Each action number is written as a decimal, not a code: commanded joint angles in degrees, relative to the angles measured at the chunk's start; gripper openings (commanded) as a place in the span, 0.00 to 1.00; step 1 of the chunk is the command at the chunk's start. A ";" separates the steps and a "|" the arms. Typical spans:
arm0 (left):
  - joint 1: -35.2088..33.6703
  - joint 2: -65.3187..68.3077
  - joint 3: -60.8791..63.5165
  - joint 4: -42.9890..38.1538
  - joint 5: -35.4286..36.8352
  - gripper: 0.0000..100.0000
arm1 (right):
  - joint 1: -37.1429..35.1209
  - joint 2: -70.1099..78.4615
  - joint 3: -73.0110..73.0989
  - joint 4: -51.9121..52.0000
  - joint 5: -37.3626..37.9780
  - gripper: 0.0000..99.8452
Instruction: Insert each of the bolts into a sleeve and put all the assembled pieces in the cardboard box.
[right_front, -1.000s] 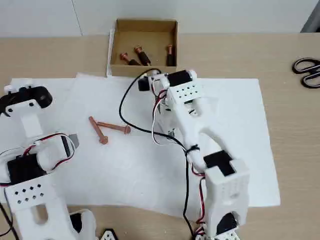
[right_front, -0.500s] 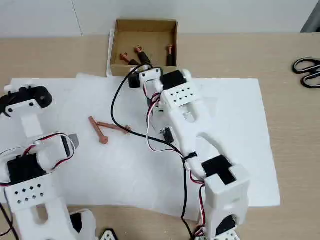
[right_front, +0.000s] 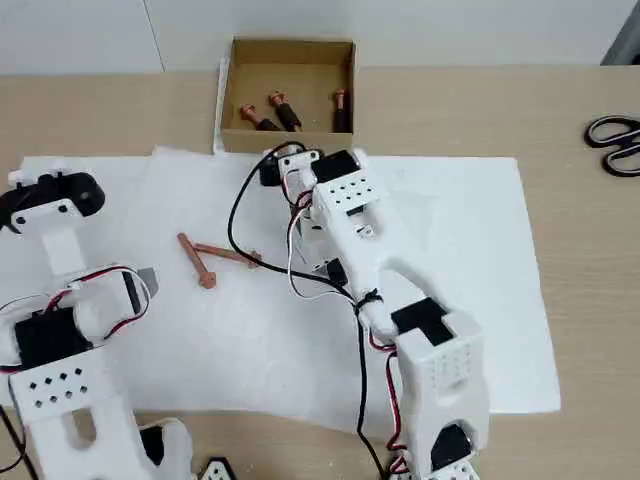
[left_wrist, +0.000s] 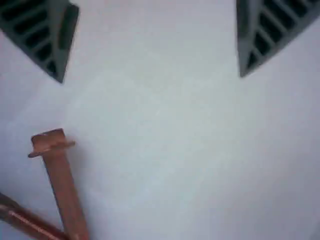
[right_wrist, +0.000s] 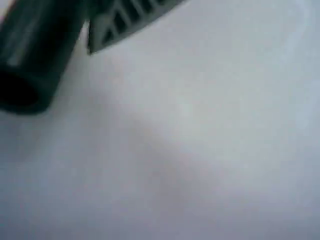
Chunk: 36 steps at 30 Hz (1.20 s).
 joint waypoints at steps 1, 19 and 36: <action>0.09 -0.62 -0.22 -0.26 -0.35 0.21 | -0.22 0.92 -0.18 -1.01 -0.62 0.20; 0.18 -0.53 -0.48 -0.26 -0.35 0.21 | -0.13 4.00 -0.44 -0.04 4.40 0.01; 9.76 4.04 -8.22 -1.14 -2.11 0.21 | 5.14 -15.60 -0.79 6.02 5.63 0.01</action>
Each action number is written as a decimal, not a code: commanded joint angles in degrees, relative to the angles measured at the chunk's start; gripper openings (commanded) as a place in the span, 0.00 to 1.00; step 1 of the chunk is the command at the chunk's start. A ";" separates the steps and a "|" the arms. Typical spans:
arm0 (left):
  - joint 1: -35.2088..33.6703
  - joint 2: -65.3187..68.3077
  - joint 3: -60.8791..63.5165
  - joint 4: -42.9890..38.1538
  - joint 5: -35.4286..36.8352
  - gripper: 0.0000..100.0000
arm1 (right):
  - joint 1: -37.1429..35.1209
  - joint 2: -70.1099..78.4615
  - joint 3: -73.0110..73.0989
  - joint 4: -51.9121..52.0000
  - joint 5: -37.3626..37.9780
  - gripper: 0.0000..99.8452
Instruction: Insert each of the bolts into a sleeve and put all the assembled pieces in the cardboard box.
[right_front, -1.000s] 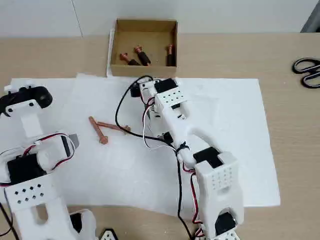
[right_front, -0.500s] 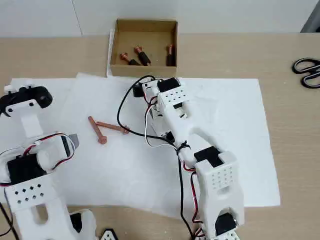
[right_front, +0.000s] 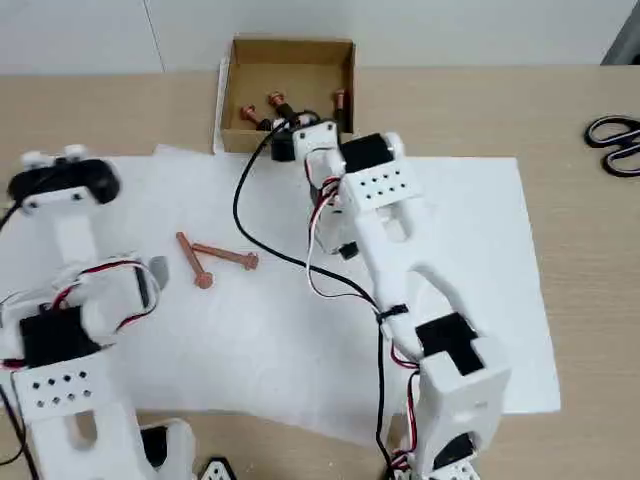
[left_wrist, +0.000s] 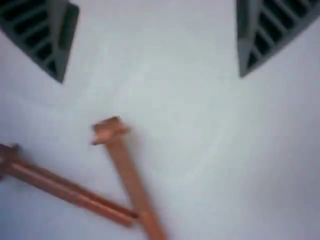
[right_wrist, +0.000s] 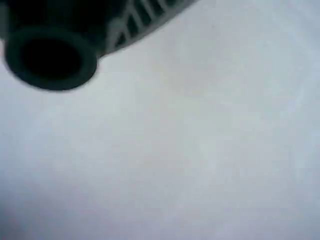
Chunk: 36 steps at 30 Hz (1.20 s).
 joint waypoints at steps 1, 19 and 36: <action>3.43 4.92 -4.18 -2.02 -0.26 0.21 | 1.27 -3.91 -0.53 1.98 0.62 0.01; 9.41 52.40 -29.85 -5.80 -21.80 0.21 | 2.59 -3.91 -0.44 2.24 0.44 0.01; 15.38 57.85 -29.67 -8.79 -65.05 0.21 | 5.05 -4.00 3.16 1.89 0.62 0.01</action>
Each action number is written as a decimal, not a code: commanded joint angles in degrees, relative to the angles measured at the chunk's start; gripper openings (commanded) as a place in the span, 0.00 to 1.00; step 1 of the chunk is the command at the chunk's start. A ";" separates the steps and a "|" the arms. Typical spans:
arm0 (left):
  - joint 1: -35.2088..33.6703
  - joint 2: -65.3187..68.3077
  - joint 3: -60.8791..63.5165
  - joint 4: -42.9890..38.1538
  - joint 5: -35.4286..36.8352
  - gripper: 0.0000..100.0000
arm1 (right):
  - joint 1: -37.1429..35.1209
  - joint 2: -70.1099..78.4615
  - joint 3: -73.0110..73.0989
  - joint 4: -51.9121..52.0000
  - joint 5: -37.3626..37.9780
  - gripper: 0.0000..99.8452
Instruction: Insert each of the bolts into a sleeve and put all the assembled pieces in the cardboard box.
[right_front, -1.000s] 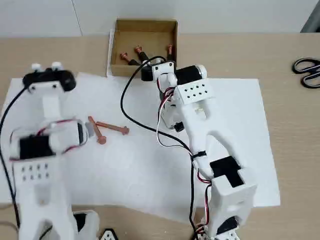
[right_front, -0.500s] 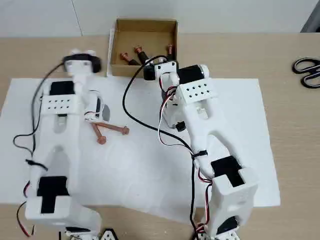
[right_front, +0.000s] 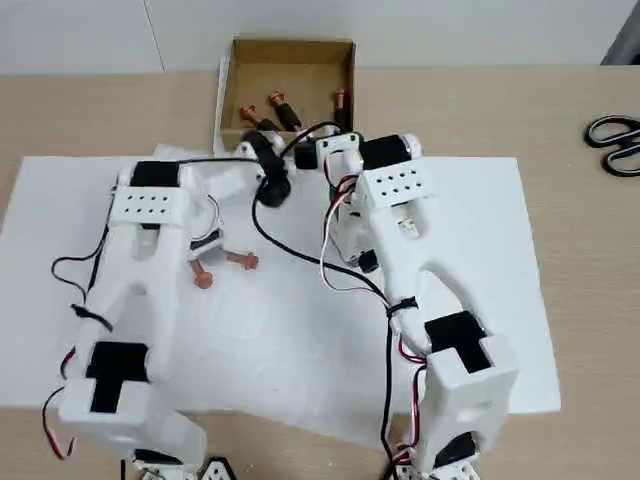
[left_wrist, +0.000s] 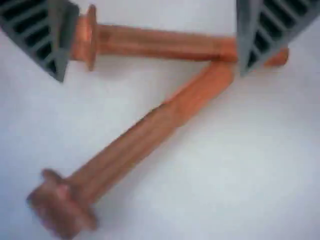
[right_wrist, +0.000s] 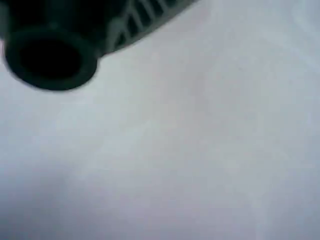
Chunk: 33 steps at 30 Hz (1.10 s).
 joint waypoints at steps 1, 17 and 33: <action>1.05 2.20 -2.51 -1.23 -4.13 0.21 | 1.54 -3.91 -0.35 0.22 0.62 0.01; 3.69 12.31 -2.77 -8.97 -6.15 0.20 | 2.07 -3.91 -0.35 0.13 0.62 0.01; 8.44 12.22 -2.77 -8.44 -5.80 0.01 | 2.07 -3.91 -0.35 0.04 0.62 0.01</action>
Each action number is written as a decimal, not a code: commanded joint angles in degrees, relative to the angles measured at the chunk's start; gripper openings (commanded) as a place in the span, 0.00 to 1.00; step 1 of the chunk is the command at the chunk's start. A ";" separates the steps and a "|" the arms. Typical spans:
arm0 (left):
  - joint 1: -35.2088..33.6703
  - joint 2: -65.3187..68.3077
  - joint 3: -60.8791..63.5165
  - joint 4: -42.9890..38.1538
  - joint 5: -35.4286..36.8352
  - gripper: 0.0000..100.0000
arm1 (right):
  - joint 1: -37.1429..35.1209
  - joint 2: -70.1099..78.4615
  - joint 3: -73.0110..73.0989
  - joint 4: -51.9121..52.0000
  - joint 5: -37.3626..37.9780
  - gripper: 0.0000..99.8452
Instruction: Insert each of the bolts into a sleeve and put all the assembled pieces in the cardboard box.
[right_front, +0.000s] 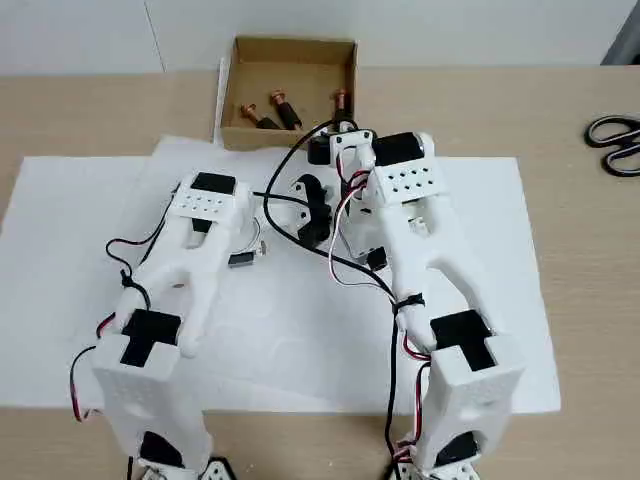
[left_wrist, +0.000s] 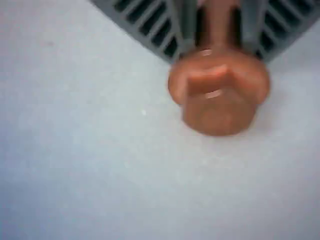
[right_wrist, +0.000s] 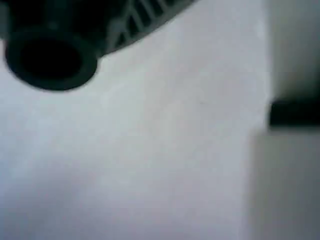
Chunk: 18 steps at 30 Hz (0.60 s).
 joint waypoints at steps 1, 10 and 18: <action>0.79 -0.26 -1.98 -2.64 -0.35 0.01 | 0.31 -3.91 -0.35 0.04 0.62 0.01; 0.79 -0.35 -9.63 6.59 6.51 0.01 | 0.13 -3.82 -0.35 0.04 0.62 0.01; 0.79 -0.35 -22.20 20.84 12.31 0.01 | 0.04 -3.82 -0.35 0.04 0.62 0.01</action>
